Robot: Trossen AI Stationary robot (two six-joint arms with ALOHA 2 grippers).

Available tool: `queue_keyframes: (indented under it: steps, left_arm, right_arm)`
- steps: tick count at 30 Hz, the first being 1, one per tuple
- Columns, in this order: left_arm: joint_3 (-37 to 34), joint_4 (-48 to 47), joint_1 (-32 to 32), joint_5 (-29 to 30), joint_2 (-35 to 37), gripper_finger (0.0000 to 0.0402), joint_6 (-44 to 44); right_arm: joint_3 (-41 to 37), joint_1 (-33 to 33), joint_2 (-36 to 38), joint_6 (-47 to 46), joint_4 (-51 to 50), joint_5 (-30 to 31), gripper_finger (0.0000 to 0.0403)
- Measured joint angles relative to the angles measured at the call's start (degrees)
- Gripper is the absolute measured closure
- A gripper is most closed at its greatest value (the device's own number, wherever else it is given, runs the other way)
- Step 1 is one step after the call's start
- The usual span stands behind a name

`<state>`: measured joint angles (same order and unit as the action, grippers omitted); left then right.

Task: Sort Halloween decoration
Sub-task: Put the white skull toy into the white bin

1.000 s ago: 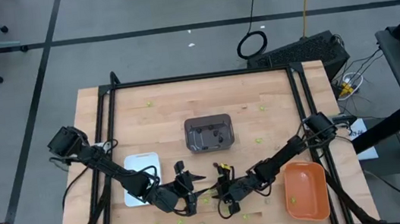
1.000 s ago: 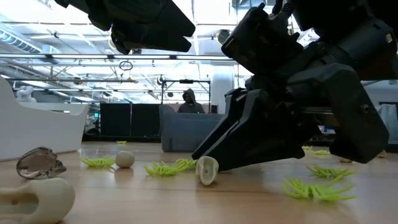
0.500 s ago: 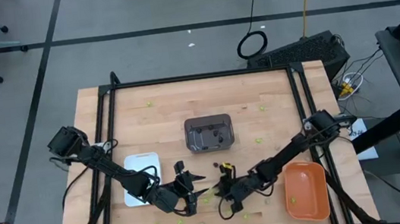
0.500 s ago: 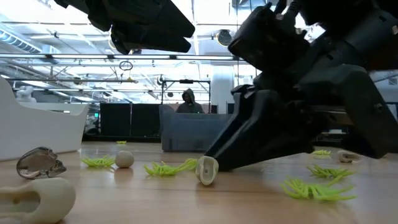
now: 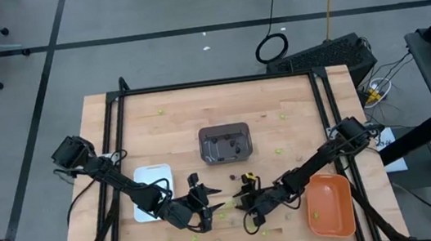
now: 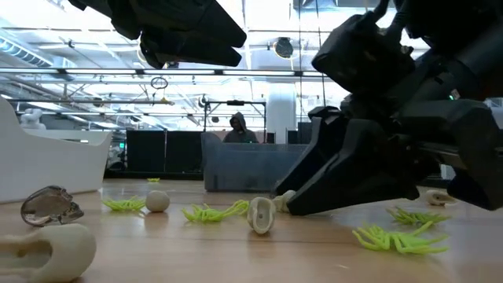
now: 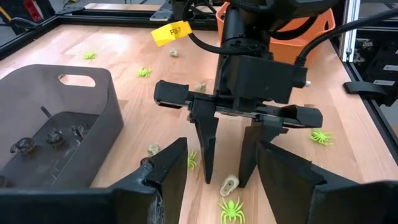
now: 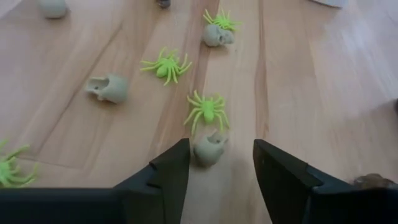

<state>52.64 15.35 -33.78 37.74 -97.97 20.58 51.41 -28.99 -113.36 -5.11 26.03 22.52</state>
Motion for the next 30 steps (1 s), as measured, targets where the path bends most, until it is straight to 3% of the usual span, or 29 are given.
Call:
queue_keyframes:
  steps: [21, 30]
  left_arm:
    - [0.0, 0.1, 0.0, 0.0, 0.0, 0.021, 0.0]
    - [0.0, 0.0, 0.0, 0.0, 0.0, 0.021, 0.0]
  right_arm:
    - [-2.7, 2.5, -3.5, -5.9, 13.0, -6.6, 0.0237]
    - [-2.6, 2.7, -4.3, -6.2, 13.2, -6.1, 0.0292]
